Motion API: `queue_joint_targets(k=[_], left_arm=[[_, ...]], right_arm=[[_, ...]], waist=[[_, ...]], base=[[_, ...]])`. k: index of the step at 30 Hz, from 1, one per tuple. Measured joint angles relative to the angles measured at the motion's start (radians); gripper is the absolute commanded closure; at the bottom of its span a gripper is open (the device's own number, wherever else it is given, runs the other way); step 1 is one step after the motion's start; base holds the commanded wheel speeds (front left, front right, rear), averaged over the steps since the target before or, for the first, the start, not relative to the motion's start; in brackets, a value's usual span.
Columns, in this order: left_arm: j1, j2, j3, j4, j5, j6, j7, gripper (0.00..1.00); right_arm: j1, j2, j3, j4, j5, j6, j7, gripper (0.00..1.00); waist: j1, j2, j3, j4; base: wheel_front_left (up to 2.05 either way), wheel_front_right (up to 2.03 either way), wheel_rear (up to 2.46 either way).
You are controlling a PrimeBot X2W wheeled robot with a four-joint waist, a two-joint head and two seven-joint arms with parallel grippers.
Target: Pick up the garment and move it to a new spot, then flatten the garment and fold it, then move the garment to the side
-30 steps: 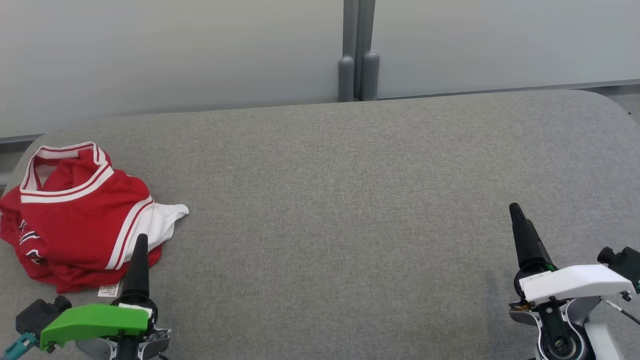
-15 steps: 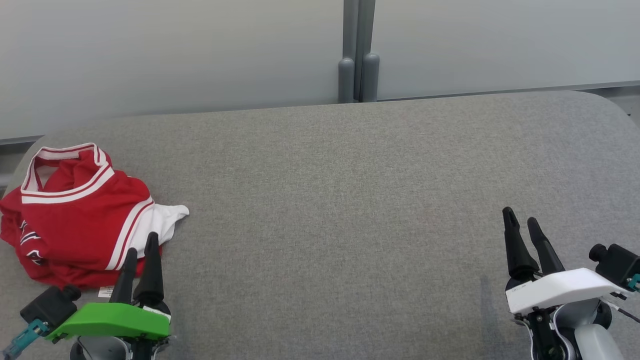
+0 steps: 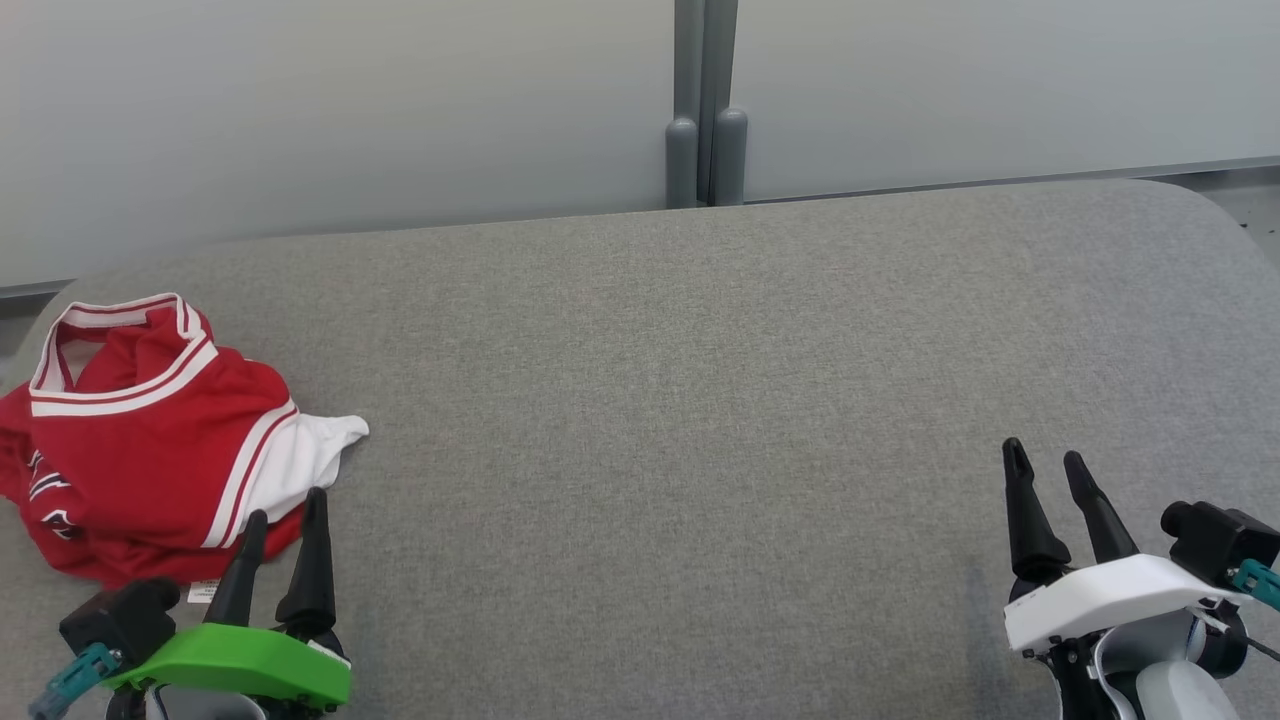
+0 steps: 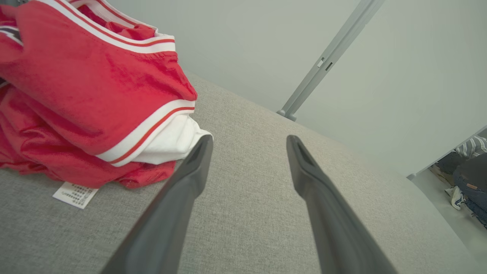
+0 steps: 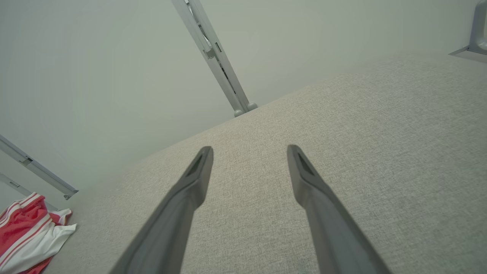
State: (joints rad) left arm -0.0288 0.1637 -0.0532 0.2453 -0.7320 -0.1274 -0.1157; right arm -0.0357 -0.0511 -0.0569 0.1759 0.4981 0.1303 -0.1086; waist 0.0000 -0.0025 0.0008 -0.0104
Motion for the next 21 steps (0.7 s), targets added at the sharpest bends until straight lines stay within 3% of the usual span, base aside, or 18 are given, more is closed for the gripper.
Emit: queue_joint_targets(k=[21], left_arm=[[0.023, 0.030, -0.011, 0.015, 0.229, 0.000, -0.053, 0.00]], right_arm=[[0.007, -0.020, 0.005, 0.025, -0.193, 0.000, -0.057, 0.00]], waist=[[0.0000, 0.0000, 0.000, -0.016]], base=[[0.00, 0.00, 0.00]])
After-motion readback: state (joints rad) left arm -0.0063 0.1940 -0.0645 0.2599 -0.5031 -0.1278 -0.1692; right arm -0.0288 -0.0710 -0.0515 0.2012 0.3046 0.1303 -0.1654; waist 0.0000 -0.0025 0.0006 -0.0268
